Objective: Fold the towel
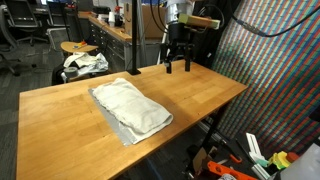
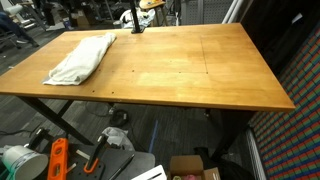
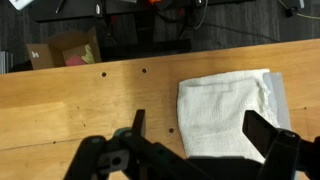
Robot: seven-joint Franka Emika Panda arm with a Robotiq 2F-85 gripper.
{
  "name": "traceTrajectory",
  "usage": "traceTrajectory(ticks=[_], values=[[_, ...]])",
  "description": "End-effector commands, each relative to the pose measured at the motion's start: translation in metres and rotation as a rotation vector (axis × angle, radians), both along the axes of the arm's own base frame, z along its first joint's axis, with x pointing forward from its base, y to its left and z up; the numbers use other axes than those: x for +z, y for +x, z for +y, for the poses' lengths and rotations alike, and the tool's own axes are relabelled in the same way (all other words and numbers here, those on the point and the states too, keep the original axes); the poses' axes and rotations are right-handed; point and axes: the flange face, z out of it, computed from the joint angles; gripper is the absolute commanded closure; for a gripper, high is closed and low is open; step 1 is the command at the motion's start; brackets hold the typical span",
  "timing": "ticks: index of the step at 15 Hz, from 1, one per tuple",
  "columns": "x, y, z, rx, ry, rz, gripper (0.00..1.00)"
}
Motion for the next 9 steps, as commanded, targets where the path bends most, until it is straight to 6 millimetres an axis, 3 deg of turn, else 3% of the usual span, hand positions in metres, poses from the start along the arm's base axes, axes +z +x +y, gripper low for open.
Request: traceTrajectory(ticks=[1, 5, 9], values=[[0.022, -0.010, 0.022, 0.062, -0.072, 0.029, 0.00], [0.033, -0.009, 0.071, 0.126, -0.167, 0.074, 0.00], [0.042, -0.006, 0.132, 0.190, -0.261, 0.124, 0.00]])
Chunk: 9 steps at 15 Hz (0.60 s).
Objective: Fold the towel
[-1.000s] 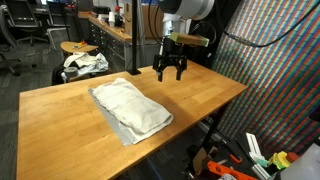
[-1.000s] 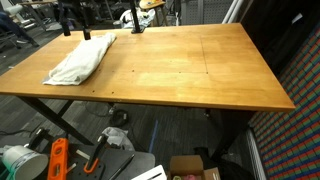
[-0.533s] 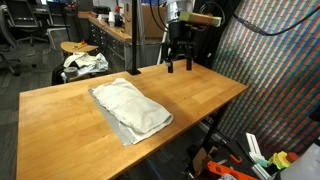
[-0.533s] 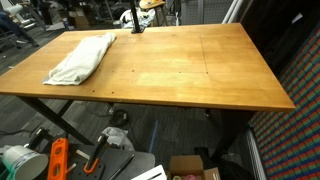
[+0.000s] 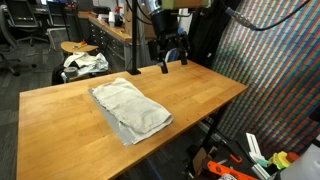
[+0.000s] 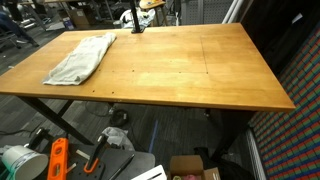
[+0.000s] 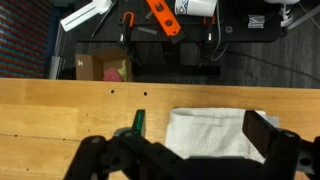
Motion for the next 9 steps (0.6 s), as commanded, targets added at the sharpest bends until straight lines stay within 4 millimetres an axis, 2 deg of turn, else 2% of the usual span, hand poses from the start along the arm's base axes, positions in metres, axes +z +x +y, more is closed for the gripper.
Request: traceTrajectory(ticks=[1, 5, 7, 9], values=[[0.011, 0.015, 0.049, 0.032, -0.087, 0.041, 0.00], [0.002, 0.044, 0.097, 0.064, -0.060, 0.092, 0.00], [-0.009, 0.072, 0.117, 0.015, -0.025, 0.040, 0.00], [-0.017, 0.101, 0.126, -0.046, 0.015, -0.005, 0.00]])
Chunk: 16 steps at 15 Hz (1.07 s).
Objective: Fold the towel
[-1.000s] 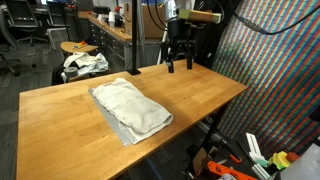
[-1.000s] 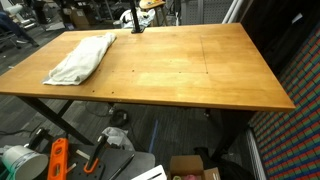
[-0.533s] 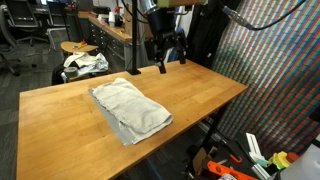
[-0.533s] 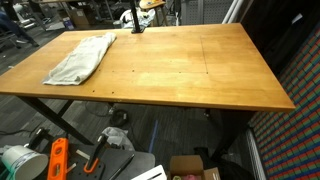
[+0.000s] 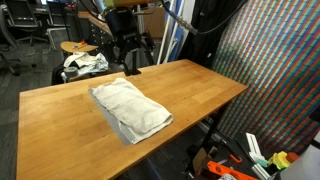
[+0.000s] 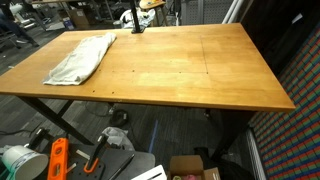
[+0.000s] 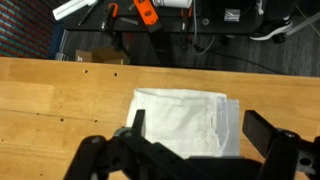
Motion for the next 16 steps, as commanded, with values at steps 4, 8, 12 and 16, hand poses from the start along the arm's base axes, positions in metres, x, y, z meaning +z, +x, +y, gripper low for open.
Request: traceTrajectory(ticks=[4, 8, 12, 16], values=[[-0.015, 0.108, 0.019, -0.252, 0.160, -0.158, 0.00], [-0.036, 0.159, 0.004, -0.389, 0.225, -0.284, 0.00], [-0.066, 0.203, -0.020, -0.546, 0.255, -0.413, 0.00], [-0.095, 0.228, -0.045, -0.628, 0.219, -0.486, 0.00]])
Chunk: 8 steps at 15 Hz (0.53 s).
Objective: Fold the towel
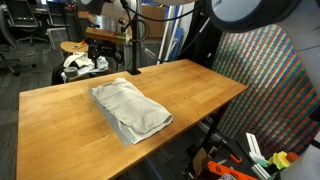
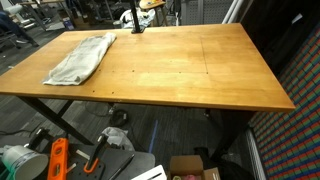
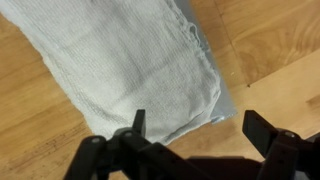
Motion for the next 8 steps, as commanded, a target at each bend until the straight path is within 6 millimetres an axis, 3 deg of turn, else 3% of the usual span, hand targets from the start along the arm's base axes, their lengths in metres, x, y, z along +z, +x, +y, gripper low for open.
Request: traceTrajectory(ticks=[1, 8], values=[[-0.014, 0.024, -0.015, -0.090, 0.000, -0.038, 0.00], [-0.053, 0.041, -0.047, -0.176, -0.037, -0.034, 0.00]])
